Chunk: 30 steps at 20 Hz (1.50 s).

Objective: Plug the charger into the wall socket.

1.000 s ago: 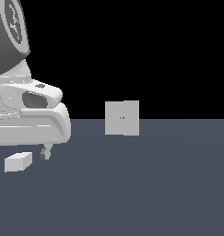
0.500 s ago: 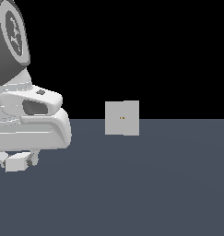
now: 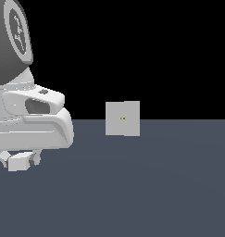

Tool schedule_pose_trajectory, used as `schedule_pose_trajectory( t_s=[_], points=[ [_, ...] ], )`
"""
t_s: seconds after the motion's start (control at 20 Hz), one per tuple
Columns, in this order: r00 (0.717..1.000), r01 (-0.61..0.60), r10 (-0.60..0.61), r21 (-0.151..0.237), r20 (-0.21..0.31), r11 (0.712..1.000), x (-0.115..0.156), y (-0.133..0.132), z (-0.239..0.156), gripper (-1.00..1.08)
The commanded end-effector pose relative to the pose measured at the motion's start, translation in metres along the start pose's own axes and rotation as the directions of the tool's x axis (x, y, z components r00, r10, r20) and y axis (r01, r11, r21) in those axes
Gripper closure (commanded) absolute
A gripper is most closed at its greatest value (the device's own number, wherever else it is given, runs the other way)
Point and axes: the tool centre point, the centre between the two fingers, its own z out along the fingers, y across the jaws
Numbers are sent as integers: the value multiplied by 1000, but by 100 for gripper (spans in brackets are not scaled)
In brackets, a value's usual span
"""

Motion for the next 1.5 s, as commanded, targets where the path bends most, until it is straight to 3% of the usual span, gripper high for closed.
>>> schedule_pose_trajectory(
  t_s=[0.0,0.35,0.6,0.8,1.0,1.45],
  points=[
    [1000,-19,19,-9,-1,1000,4,10,-3,108],
    [987,-161,160,-71,-7,984,23,79,-27,108],
    [957,-290,290,-129,-20,948,32,145,-54,108],
    [933,-359,359,-160,-31,920,34,181,-71,108],
    [921,-387,387,-175,-37,905,33,197,-79,108],
    [921,-389,389,-176,-38,904,35,199,-79,108]
  ],
)
